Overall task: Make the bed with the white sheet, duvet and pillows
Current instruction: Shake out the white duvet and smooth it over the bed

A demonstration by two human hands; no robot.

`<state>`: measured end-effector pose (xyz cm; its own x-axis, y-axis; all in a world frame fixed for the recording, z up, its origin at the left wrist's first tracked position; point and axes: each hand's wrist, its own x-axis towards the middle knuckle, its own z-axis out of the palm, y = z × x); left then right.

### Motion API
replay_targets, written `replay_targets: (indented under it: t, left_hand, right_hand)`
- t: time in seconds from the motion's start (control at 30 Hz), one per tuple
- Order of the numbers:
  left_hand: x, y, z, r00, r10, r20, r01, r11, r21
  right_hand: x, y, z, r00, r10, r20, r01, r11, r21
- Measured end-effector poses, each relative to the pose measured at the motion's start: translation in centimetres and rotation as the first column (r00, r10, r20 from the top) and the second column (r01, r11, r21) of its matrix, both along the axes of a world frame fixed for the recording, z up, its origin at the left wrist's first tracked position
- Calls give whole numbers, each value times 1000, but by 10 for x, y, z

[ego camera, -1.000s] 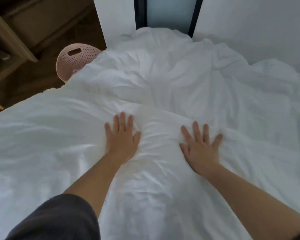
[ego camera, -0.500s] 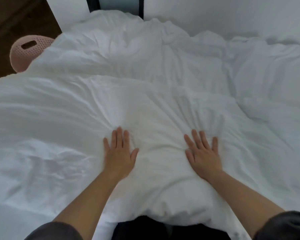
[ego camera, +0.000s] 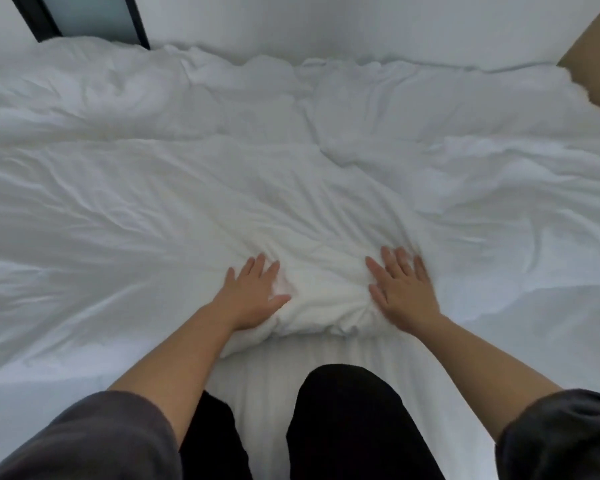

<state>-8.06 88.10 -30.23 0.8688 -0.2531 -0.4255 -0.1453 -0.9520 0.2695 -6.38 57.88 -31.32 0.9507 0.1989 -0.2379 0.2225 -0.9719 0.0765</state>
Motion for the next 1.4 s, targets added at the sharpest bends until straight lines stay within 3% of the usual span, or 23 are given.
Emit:
replay_targets:
  t: [0.07, 0.17, 0.23, 0.27, 0.33, 0.43, 0.5, 0.57, 0.63, 0.77, 0.83, 0.9, 0.97, 1.1, 1.23, 1.3, 1.4]
  left_hand:
    - [-5, -25, 8, 987, -138, 85, 138, 990, 9]
    - [-22, -65, -1, 886, -410, 217, 366, 905, 216]
    - [-25, -86, -8, 865, -414, 282, 311, 886, 345]
    - [-21, -91, -9, 850, -394, 349, 276, 898, 342]
    - [-7, -96, 3, 882, -331, 336, 229, 924, 308]
    - [5, -86, 24, 919, -329, 217, 252, 914, 318]
    - [3, -75, 38, 924, -343, 170, 287, 914, 287]
    - [-3, -74, 44, 935, -352, 33, 333, 908, 255]
    - [-11, -82, 27, 912, -386, -136, 409, 871, 272]
    - [-6, -114, -9, 890, -263, -373, 389, 864, 319]
    - [8, -130, -4, 905, -292, -310, 385, 872, 303]
    - [17, -142, 1, 943, -331, -28, 330, 925, 186]
    - [12, -145, -6, 924, -326, 199, 317, 945, 75]
    - [-7, -140, -47, 926, -364, 98, 341, 920, 194]
    - [5, -172, -35, 953, -264, 149, 245, 960, 133]
    - [8, -208, -28, 940, -289, 180, 273, 956, 105]
    - [13, -280, -26, 915, -315, 252, 309, 949, 64]
  right_hand:
    - [-12, -28, -3, 989, -34, 147, 22, 996, 82]
    - [-33, -85, -14, 960, 1, 281, -15, 999, 46]
    - [-37, -120, -17, 963, -50, 266, 64, 997, -44]
    - [-32, -130, -16, 959, -110, 261, 135, 988, -79]
    - [-10, -136, -12, 940, -218, 261, 243, 968, -66]
    - [15, -135, 20, 977, -139, 164, 146, 989, -29]
    - [20, -139, 42, 997, -71, -35, 70, 997, -39]
    - [18, -141, 58, 957, -60, -282, 45, 997, -59]
    - [10, -140, 54, 910, -33, -413, -40, 985, -167]
    - [-16, -130, -6, 953, -33, -300, -76, 936, -343]
    - [-18, -127, -25, 979, -43, -199, -33, 931, -362]
    - [-15, -130, -25, 989, -23, -143, -30, 933, -360]
    - [-20, -131, -26, 988, -49, -144, -7, 930, -367]
    - [-25, -135, -26, 978, -133, -159, 69, 932, -355]
    - [-14, -163, -5, 974, -32, -225, 9, 994, -105]
    - [-7, -198, 12, 987, -9, -159, 1, 998, -55]
    - [4, -276, 23, 992, -114, 51, 118, 989, -83]
